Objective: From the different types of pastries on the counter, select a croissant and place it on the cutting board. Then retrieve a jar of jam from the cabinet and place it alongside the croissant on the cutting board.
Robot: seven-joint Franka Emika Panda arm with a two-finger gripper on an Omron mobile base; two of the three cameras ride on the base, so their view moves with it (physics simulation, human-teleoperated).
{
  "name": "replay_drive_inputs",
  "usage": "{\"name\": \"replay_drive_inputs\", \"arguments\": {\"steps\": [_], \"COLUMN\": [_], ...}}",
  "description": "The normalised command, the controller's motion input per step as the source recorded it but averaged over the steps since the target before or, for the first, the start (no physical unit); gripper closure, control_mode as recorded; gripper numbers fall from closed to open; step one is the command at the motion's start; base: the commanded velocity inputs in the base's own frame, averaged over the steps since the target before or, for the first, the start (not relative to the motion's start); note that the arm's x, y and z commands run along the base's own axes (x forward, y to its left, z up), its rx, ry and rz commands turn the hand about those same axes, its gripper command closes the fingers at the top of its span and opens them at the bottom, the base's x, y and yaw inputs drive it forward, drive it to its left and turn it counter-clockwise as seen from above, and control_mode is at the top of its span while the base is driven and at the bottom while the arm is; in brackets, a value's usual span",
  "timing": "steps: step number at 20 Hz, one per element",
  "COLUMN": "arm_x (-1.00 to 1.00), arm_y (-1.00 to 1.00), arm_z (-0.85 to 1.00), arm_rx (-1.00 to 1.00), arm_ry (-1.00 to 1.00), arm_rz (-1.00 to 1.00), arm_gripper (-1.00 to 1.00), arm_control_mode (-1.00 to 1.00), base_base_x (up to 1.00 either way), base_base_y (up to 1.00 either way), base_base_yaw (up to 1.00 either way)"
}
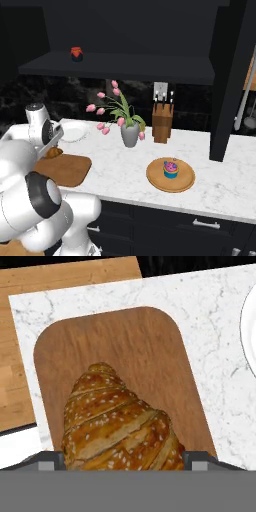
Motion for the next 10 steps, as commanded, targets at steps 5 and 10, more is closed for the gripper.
{"name": "replay_drive_inputs", "arguments": {"steps": [5,10], "arm_x": [-0.27,-0.07], "arm_y": [0.03,0.08], "arm_z": [-0.04,-0.01], "arm_rx": [0.12,0.02], "arm_ry": [0.0,0.0], "arm_rz": [0.02,0.01], "arm_gripper": [1.0,1.0], "arm_control_mode": [-1.0,-1.0], "base_base_x": [0.0,0.0], "base_base_y": [0.0,0.0], "base_base_yaw": [0.0,0.0]}}
